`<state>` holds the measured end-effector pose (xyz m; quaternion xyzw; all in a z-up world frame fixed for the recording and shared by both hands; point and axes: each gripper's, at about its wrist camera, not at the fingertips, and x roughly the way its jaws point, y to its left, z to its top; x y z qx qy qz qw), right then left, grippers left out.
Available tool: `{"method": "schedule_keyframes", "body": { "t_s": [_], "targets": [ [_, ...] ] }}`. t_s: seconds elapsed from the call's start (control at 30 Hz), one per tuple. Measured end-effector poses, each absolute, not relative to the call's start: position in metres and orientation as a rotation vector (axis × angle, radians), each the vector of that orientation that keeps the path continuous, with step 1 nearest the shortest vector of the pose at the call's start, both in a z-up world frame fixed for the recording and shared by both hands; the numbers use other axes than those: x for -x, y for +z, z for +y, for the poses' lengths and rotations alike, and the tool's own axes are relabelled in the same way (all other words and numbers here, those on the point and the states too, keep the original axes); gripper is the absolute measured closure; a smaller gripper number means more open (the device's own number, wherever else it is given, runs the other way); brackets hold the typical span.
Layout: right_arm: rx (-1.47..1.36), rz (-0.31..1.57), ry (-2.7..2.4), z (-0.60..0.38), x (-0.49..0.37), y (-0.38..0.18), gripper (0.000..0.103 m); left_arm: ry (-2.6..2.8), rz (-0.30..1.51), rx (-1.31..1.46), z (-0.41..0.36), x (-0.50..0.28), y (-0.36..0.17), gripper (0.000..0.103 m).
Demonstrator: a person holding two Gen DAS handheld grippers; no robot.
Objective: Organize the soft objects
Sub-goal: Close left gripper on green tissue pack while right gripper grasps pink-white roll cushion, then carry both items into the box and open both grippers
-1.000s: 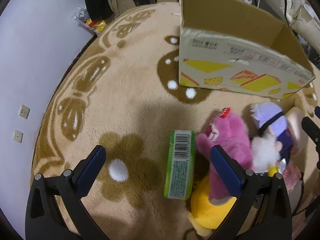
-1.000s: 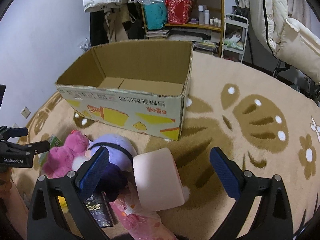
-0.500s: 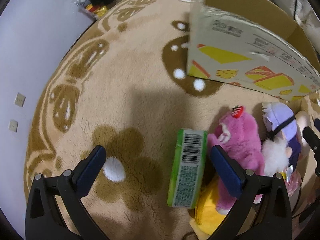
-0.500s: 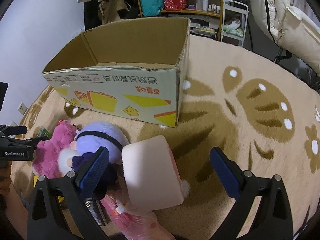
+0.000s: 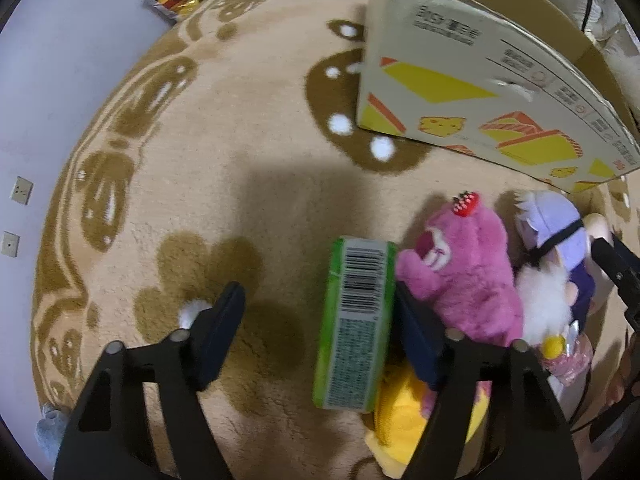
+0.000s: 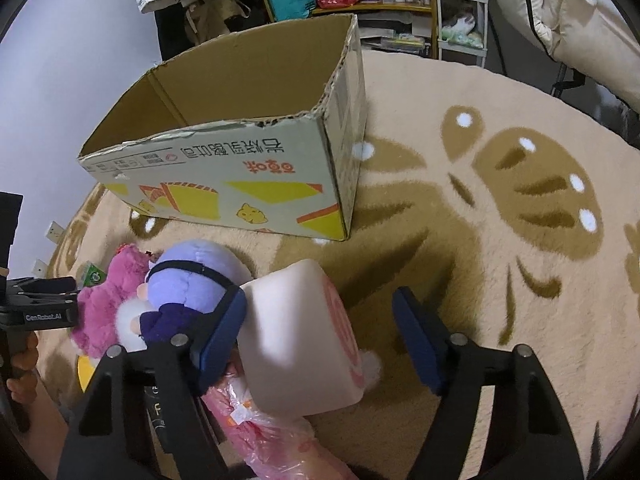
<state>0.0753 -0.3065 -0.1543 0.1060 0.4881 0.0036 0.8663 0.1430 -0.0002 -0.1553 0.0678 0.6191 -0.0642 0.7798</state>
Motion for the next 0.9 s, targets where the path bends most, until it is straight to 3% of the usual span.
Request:
{"method": "schedule_keyframes", "body": {
  "t_s": [0.2, 0.27, 0.43, 0.9],
  "targets": [
    [-0.254, 1.035, 0.047, -0.306, -0.075, -0.157, 0.040, -0.210, 1.351, -0.105, -0.005, -0.141, -0.157, 0.074],
    [-0.254, 1.035, 0.062, -0.305, -0.074, -0.156, 0.056, -0.214, 1.349, -0.104, -0.006, -0.140, -0.157, 0.075],
    [-0.246, 1.050, 0.093, -0.299, -0.075, -0.156, 0.071, -0.178, 1.329, -0.107, -0.003, -0.137, -0.152, 0.076],
    [-0.207, 0.911, 0.132, -0.291, -0.059, -0.120, 0.079, -0.098, 1.010, -0.156, 0.005, -0.102, -0.076, 0.077]
  ]
}}
